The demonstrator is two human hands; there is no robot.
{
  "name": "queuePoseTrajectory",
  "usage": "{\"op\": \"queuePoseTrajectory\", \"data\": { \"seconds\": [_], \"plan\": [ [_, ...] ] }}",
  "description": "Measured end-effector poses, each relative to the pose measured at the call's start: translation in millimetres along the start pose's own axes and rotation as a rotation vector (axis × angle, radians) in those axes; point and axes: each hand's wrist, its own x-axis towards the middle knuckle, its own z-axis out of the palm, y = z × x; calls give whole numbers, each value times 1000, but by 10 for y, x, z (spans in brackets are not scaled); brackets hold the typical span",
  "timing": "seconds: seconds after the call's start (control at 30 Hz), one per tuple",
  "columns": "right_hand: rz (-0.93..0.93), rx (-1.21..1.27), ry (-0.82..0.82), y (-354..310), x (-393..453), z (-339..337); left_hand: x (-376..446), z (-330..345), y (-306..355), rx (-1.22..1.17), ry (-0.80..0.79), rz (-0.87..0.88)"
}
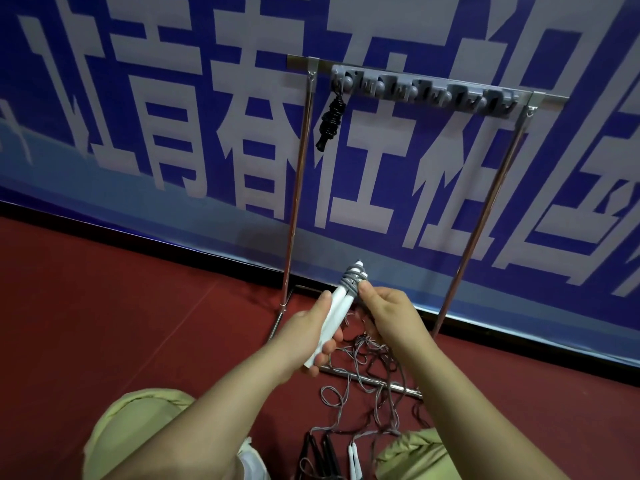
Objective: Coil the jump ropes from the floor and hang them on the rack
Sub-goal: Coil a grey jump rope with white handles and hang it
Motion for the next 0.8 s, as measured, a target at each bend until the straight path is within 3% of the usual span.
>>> {"op": "queuePoseTrajectory", "data": {
  "seconds": [0.2,0.3,0.43,0.57,0.7,0.8],
  "plan": [
    [5,-201,114,109,-24,97,56,-80,21,504,238,263],
    [52,-95,33,150,-71,159,42,-123,96,802,347,306],
    [125,17,-109,150,-80,179,28,-191,96,1017,421,286],
    [136,-12,-60,80,-37,165,10,-157,40,1310,578,439],
    [58,-53,3,69,1,142,5,-104,96,1335,621,498],
    [9,34,40,55,-31,102,-43,-95,143,1264,548,515]
  ]
}}
